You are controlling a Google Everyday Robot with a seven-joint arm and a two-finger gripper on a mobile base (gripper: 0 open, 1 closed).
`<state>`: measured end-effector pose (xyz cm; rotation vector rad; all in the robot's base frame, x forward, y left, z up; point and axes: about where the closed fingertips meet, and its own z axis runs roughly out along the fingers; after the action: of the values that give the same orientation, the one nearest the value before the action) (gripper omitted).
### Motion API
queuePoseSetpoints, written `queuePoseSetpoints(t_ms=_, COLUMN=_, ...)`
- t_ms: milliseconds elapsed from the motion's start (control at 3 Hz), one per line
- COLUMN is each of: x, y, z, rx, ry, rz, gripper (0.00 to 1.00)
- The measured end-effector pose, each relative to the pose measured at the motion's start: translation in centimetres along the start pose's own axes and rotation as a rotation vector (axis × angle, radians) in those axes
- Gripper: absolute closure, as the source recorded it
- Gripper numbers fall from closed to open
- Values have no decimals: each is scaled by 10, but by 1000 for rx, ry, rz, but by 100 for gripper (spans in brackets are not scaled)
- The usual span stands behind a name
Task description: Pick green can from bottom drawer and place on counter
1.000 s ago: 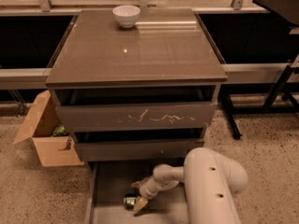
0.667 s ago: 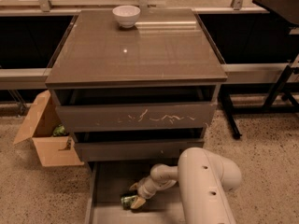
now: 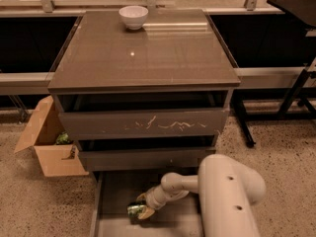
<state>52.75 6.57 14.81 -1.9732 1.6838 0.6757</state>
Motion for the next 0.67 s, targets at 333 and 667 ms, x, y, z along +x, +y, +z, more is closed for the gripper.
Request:
queuePoseSetpoints(t_ms=333, x=-44, y=23, z=-46, rx=54, ry=-136, rz=-127, gripper=100)
queuePoseSetpoints(t_ms=667, x=-47, y=36, z=-104, rx=127, ry=-241, rz=-186, gripper=100)
